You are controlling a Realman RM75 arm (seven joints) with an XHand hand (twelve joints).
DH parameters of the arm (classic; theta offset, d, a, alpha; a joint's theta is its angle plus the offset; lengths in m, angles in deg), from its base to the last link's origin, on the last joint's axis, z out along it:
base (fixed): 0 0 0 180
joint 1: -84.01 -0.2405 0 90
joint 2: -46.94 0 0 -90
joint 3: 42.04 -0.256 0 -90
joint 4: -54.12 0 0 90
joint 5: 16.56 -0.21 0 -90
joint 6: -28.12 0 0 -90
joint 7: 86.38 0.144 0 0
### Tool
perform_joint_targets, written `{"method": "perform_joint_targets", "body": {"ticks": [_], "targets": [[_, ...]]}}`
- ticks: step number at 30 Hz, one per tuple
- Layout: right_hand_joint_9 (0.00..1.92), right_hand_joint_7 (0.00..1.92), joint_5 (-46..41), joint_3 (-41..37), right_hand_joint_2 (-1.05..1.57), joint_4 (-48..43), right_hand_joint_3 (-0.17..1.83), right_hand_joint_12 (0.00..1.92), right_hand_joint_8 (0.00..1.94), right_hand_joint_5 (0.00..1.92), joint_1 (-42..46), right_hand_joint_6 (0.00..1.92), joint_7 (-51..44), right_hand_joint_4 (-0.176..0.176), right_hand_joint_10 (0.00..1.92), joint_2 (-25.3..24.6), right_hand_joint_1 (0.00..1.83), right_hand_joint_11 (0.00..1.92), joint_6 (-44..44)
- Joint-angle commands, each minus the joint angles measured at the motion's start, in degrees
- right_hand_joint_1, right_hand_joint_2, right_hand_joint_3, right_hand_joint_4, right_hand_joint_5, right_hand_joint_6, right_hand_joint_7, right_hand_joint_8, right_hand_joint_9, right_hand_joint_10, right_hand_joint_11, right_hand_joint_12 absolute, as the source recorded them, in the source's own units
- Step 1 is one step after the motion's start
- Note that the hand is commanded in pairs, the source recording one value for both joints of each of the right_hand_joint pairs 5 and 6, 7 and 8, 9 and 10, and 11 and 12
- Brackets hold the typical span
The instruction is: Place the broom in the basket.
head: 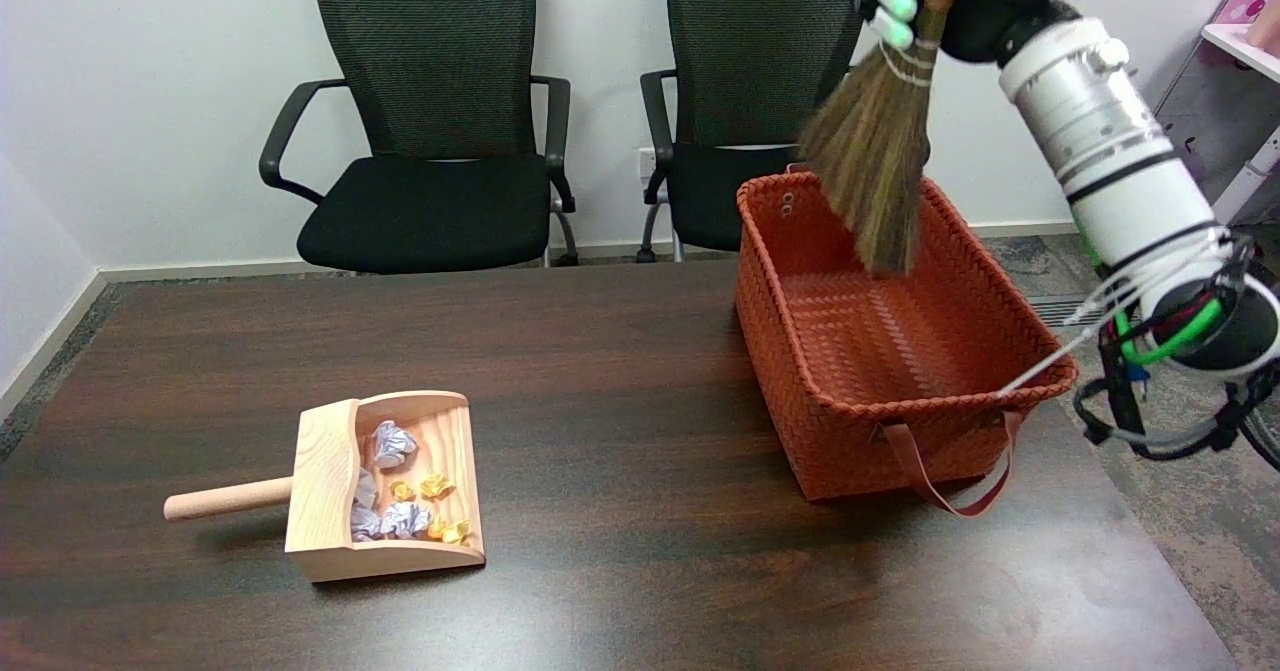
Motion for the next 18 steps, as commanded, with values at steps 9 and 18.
{"method": "perform_joint_targets", "body": {"ticks": [9,18], "targets": [[1.92,1.92,19.8,12.1,1.27,-18.3,1.83,1.92,1.92,1.92,5.4,1.92,-14.7,-0.001,1.92,-21.8,0.76,1.92,16.0],[1.92,1.92,24.2,16.2,1.27,-26.1,1.83,1.92,1.92,1.92,2.8,1.92,-15.3,0.001,1.92,-28.6,0.75,1.92,17.4]]}}
